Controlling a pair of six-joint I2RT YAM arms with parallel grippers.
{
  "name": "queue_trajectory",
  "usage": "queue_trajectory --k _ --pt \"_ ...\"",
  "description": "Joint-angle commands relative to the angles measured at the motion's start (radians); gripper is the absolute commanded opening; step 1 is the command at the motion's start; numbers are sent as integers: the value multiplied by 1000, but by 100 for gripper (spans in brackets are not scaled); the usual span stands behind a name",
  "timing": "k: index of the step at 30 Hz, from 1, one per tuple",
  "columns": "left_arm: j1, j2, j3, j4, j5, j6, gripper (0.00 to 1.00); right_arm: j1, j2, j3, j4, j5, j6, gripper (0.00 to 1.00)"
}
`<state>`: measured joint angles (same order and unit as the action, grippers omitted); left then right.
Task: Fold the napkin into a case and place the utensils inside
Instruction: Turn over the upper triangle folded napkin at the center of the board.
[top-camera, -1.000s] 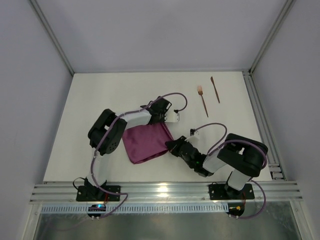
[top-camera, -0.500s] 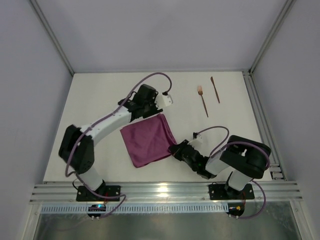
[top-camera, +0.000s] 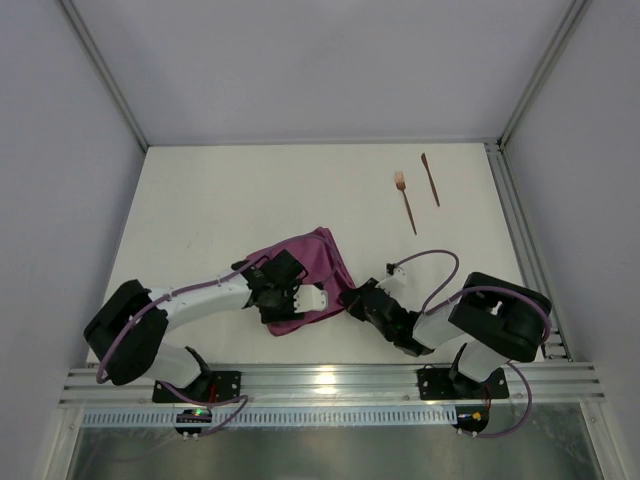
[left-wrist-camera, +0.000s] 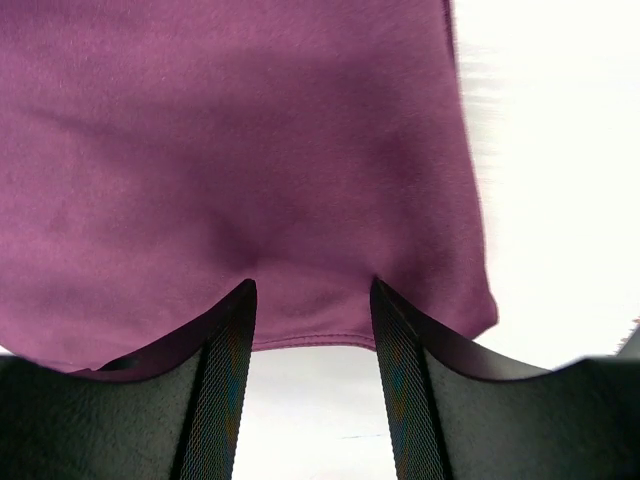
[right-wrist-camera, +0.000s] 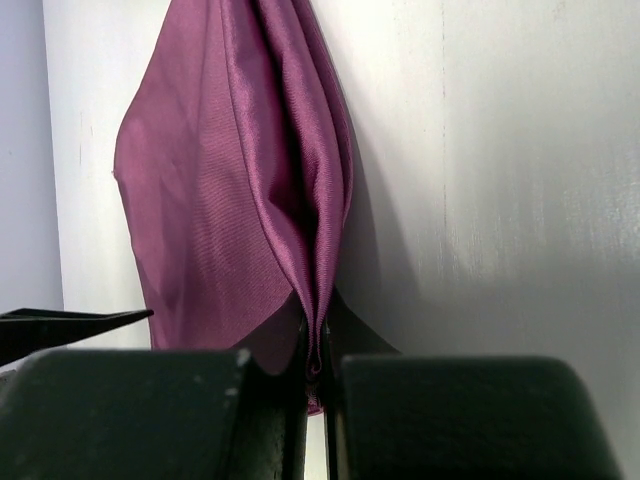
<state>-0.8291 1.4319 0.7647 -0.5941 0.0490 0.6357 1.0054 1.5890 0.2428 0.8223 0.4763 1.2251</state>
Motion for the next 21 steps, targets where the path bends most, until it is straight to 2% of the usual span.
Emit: queue_trajectory --k 1,5,12,14,15,19,21 --pt "-18 -71 -7 27 97 7 52 -7 -26 12 -48 16 -7 4" --pt "-31 -108 -47 28 117 10 52 -10 -34 12 -63 19 -10 4" --pt "-108 -120 -88 89 63 -7 53 -11 -35 19 -83 10 -13 4" --pt "-128 -93 -93 108 28 -11 50 -11 -40 18 -89 10 -9 4" --pt "-133 -59 -91 108 23 -11 45 -10 -44 18 -94 8 -6 5" --pt "-154 -16 -120 137 -26 1 41 -10 -64 19 -126 10 -4 11" --pt "-165 -18 -146 152 -40 22 41 -11 -84 18 -161 13 -1 20"
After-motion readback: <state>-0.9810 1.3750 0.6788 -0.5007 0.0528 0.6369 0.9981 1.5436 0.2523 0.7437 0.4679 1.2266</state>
